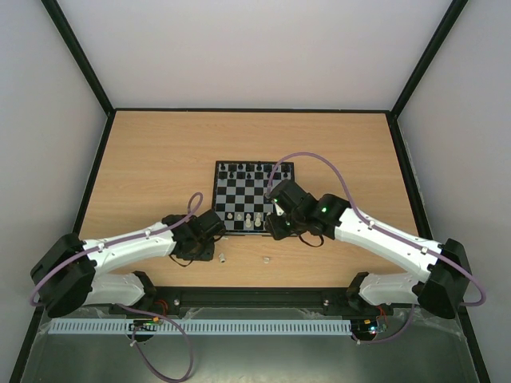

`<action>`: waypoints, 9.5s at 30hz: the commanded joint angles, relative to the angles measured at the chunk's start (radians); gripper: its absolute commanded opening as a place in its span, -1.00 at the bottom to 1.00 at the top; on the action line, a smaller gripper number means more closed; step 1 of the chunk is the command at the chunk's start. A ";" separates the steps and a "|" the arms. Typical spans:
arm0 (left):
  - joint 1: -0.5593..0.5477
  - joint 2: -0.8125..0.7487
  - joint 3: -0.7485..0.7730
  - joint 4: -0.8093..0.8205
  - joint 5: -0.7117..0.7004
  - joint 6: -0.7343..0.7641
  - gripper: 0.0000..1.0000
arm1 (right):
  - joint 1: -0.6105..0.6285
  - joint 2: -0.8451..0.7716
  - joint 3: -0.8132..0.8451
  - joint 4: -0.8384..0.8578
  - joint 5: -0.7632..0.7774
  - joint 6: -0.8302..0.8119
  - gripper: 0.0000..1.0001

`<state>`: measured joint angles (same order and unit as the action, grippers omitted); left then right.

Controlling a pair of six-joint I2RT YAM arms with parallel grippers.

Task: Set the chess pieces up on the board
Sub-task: Pick up the chess piece at the center of the board, then place the chess piece on the chessboard, then pick up the chess piece at the center of the board, then place the chess piece on the chessboard, then pick up the chess piece at the center of the board.

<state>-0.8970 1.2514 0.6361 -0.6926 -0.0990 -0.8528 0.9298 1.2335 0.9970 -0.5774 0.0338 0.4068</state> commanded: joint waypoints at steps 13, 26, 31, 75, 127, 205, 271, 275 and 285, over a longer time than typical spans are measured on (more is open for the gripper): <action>0.005 -0.042 -0.011 -0.053 -0.015 -0.016 -0.54 | 0.015 -0.017 -0.017 -0.024 0.005 -0.013 -0.21; 0.005 -0.048 -0.028 -0.048 -0.001 -0.019 -0.81 | 0.020 -0.020 -0.023 -0.025 0.010 -0.010 -0.21; 0.004 -0.040 0.063 -0.091 -0.021 0.010 -0.86 | 0.021 -0.027 -0.023 -0.025 0.014 -0.009 -0.21; 0.000 0.565 0.652 -0.089 -0.044 0.287 -0.81 | 0.022 -0.033 -0.028 -0.019 0.007 -0.011 -0.21; -0.008 0.001 0.444 -0.034 -0.066 0.207 0.56 | 0.079 0.063 -0.062 -0.012 0.020 0.085 -0.01; -0.034 -0.390 0.132 0.160 -0.062 0.121 0.98 | 0.029 0.189 0.003 -0.059 0.180 0.105 -0.81; 0.033 -0.622 0.121 0.132 -0.038 0.046 0.98 | 0.120 0.102 -0.083 0.217 0.062 0.148 0.29; 0.032 -0.764 0.116 0.193 -0.048 0.052 0.98 | 0.241 0.141 -0.162 0.381 0.159 0.220 0.27; 0.033 -0.885 0.120 0.201 0.020 0.070 0.99 | 0.449 0.345 -0.118 0.585 0.454 0.367 0.20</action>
<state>-0.8692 0.3977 0.7395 -0.4988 -0.1051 -0.7956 1.3361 1.5169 0.8368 -0.0872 0.3374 0.6952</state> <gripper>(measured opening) 0.992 0.604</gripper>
